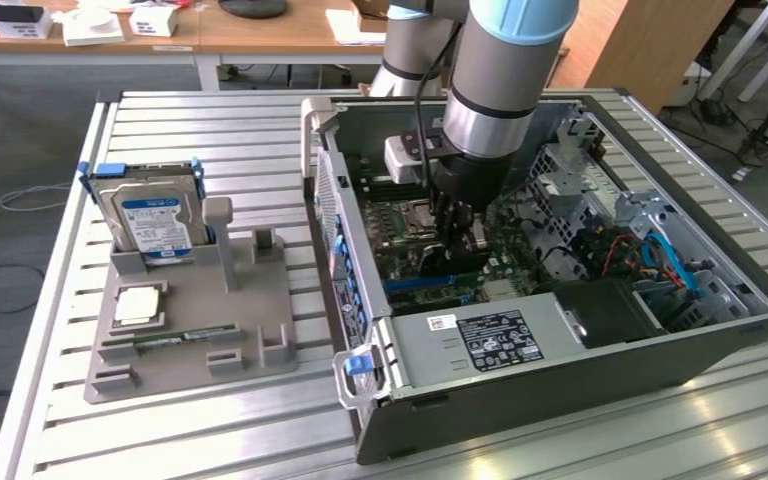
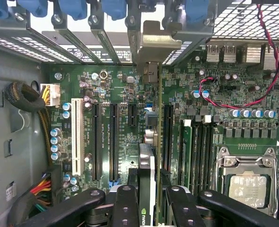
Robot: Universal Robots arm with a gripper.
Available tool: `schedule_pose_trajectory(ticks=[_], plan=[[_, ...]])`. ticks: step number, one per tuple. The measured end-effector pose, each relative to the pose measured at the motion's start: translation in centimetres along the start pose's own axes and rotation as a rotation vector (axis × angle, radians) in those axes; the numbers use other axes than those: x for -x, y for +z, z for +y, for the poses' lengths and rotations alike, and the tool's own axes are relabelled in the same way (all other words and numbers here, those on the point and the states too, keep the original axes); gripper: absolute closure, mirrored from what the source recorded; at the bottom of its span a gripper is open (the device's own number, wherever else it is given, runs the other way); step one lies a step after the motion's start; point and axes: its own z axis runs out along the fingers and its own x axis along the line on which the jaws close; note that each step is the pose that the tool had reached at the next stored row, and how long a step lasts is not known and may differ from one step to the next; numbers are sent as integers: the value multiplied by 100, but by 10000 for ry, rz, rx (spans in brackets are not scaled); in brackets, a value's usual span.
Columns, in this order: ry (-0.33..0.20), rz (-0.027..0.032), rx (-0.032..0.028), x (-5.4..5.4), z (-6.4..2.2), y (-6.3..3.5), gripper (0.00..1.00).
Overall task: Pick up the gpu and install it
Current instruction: 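Insert the gpu into the slot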
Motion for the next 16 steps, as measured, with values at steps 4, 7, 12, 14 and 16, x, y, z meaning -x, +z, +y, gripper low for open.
schedule_pose_trajectory(ticks=[4,7,12,14,16], plan=[[0,0,0,0,0,0,73],[1,0,0,0,0,0,73],[1,2,1,-1,0,-26,73],[0,0,0,0,-1,-46,73],[1,-2,-1,0,-1,-48,73]])
